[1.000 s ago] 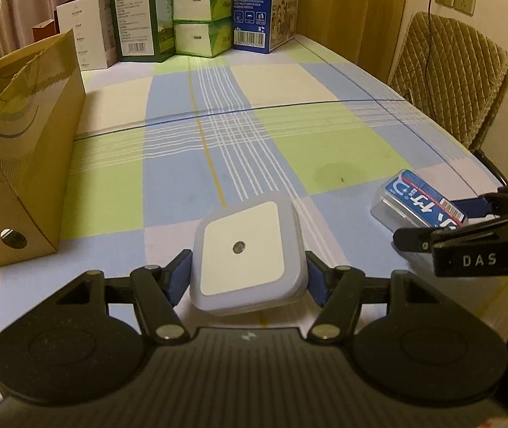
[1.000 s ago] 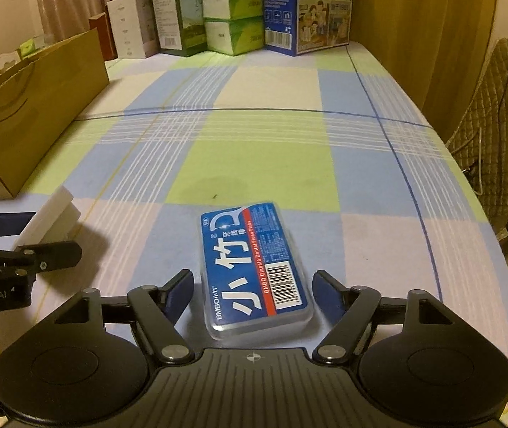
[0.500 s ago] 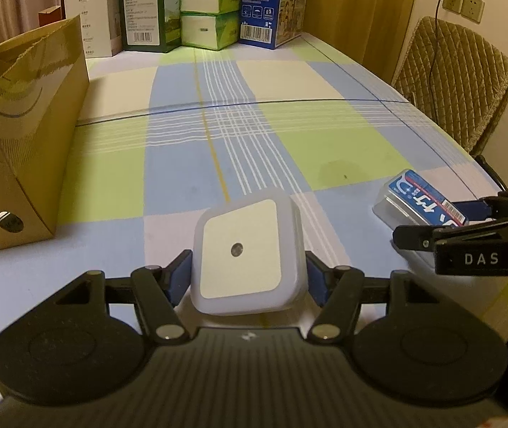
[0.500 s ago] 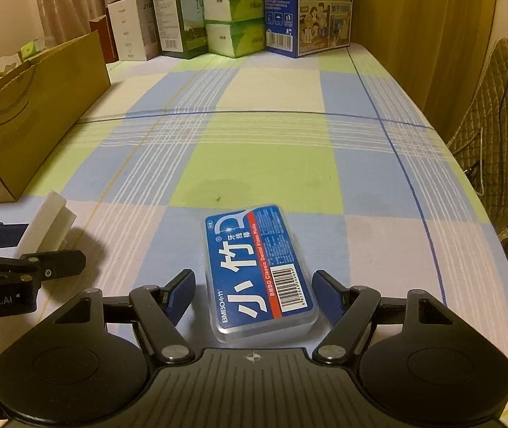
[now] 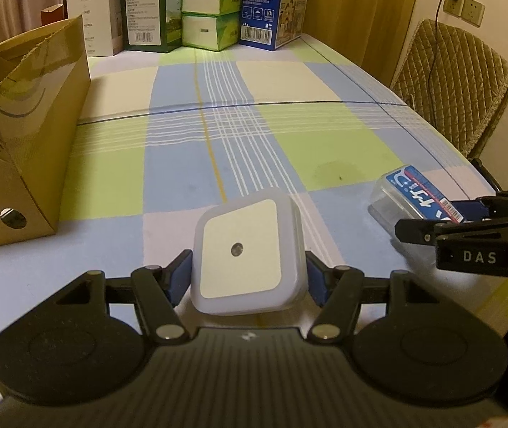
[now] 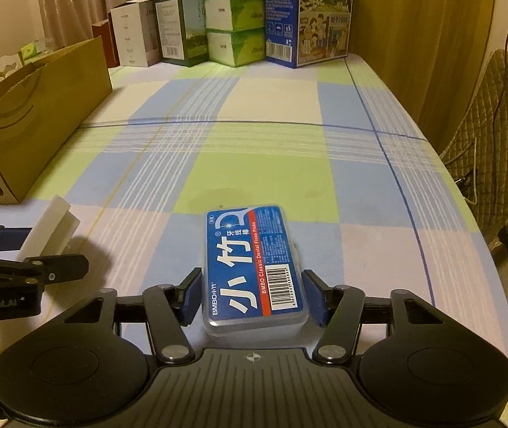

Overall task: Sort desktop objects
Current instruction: 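Lift the night-light and plastic box off the table with both tools, then carry the night-light and plastic box over the cardboard box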

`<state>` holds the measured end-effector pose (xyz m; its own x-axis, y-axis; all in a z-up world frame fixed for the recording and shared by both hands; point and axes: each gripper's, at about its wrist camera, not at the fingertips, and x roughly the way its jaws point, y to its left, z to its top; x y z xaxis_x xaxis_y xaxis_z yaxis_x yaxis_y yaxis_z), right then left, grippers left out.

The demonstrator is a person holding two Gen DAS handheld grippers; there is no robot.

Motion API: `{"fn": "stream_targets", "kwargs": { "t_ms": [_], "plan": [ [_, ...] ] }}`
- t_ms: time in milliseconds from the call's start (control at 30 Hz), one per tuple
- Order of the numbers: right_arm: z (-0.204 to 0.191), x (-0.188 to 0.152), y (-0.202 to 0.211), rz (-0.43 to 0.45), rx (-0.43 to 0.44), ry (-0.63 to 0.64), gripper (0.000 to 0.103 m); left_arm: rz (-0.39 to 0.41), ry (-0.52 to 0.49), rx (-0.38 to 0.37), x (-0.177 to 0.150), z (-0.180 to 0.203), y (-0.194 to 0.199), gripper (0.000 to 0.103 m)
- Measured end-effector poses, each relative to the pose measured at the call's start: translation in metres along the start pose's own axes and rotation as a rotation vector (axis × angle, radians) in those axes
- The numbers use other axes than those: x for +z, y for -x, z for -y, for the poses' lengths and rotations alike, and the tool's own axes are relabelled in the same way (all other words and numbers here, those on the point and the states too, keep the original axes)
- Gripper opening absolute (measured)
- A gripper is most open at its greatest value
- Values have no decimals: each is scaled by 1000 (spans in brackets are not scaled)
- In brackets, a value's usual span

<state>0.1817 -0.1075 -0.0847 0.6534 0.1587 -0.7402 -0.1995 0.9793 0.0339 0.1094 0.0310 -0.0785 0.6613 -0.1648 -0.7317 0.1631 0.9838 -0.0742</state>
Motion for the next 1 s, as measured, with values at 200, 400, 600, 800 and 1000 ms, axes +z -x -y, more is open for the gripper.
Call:
{"fn": "stream_targets", "kwargs": {
  "t_ms": [200, 400, 600, 800, 1000],
  "plan": [
    [-3, -1, 7, 0, 5, -14, 55, -2, 5, 1, 0, 0, 3, 60],
    [-4, -2, 12, -3, 3, -25, 55, -5, 10, 3, -2, 1, 11, 60],
    [-5, -2, 21, 3, -1, -35, 55, -2, 13, 6, -1, 0, 18, 60],
    [-10, 0, 35, 18, 4, -41, 55, 12, 21, 10, 1, -2, 32, 60],
    [-22, 5, 51, 42, 21, -38, 55, 40, 32, 21, 5, -8, 52, 60]
  ]
}}
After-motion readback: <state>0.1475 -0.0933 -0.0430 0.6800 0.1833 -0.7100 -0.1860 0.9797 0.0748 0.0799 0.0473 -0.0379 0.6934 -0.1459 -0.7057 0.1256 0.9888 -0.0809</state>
